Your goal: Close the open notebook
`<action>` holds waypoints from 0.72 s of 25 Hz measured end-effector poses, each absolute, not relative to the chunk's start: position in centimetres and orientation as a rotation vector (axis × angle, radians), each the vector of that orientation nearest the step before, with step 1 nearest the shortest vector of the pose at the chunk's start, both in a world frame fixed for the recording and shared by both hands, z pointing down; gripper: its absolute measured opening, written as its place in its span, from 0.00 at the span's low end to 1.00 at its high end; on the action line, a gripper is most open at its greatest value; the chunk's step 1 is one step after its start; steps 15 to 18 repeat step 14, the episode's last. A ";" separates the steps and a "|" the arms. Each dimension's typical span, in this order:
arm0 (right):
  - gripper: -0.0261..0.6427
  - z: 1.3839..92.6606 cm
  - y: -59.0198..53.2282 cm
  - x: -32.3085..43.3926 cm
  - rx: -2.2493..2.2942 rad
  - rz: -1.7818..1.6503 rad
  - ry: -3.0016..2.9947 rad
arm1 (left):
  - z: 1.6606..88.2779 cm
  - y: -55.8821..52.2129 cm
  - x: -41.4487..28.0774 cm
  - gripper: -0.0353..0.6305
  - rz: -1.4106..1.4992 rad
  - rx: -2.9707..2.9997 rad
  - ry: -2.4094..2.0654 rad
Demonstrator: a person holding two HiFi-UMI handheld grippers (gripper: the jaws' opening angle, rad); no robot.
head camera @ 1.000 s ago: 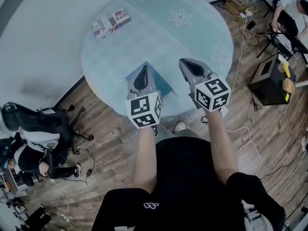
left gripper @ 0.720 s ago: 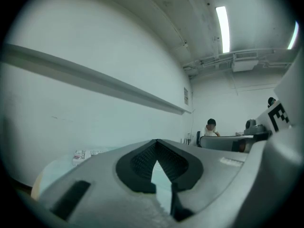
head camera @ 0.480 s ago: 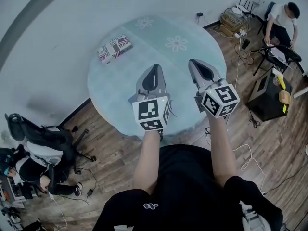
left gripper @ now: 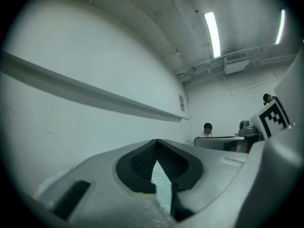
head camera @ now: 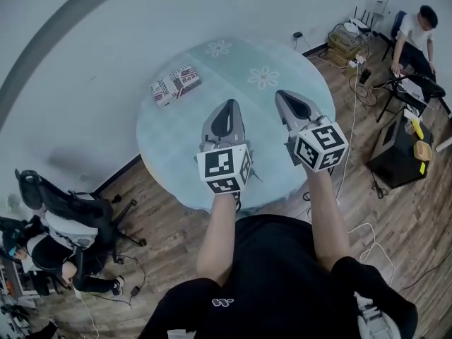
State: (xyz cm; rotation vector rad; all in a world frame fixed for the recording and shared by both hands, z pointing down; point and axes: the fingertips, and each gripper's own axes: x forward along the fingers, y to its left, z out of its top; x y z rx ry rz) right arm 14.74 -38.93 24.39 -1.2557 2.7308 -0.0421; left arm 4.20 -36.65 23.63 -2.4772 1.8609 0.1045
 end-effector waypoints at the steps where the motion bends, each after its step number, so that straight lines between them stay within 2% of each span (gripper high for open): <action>1: 0.06 24.4 -39.1 14.8 -1.255 -0.040 2.733 | 23.7 -36.8 4.3 0.06 0.104 -2.477 1.864; 18: 0.06 24.8 -40.1 15.2 -1.267 -0.020 2.739 | 24.6 -38.4 4.1 0.06 0.118 -2.494 1.882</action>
